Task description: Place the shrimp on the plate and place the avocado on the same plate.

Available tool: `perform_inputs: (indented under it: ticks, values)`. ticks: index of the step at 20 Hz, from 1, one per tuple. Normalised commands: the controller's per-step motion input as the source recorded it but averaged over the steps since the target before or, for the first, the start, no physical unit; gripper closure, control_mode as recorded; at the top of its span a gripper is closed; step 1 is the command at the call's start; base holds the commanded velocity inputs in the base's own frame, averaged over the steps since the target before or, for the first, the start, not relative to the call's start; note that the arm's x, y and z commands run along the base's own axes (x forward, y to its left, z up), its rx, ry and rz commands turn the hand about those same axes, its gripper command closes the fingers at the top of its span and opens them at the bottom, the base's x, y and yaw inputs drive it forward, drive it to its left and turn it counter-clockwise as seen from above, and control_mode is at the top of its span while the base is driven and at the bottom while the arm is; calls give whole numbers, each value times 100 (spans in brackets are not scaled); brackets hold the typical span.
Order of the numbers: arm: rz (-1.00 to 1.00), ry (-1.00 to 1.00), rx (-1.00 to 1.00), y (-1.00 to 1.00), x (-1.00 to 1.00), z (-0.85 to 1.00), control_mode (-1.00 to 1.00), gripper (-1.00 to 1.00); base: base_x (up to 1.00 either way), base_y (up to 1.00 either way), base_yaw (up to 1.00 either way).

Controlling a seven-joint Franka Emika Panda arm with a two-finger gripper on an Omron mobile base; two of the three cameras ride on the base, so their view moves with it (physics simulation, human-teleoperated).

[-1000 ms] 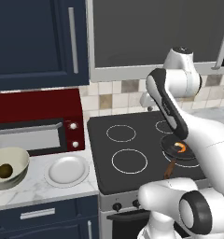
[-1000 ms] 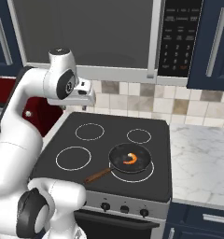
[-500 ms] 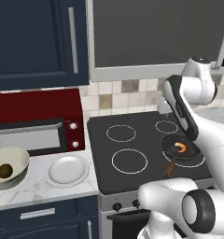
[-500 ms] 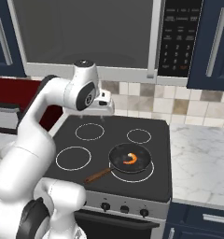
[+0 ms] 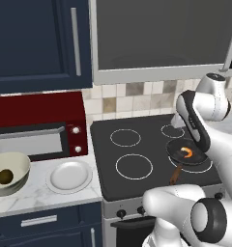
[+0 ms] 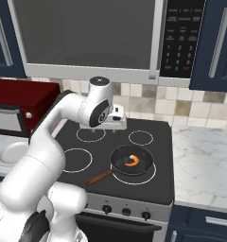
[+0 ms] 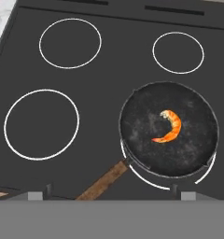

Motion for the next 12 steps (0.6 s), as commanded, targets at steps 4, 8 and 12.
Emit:
perform_inputs:
  ticks: [4,8,12]
  values:
    - [0,0,0,-21,0,-27,-100,-100,0,0,0]
    - [0,0,0,-17,0,-42,-100,-100,0,0,0]
    - [0,0,0,-15,0,-34,-100,-100,0,0,0]
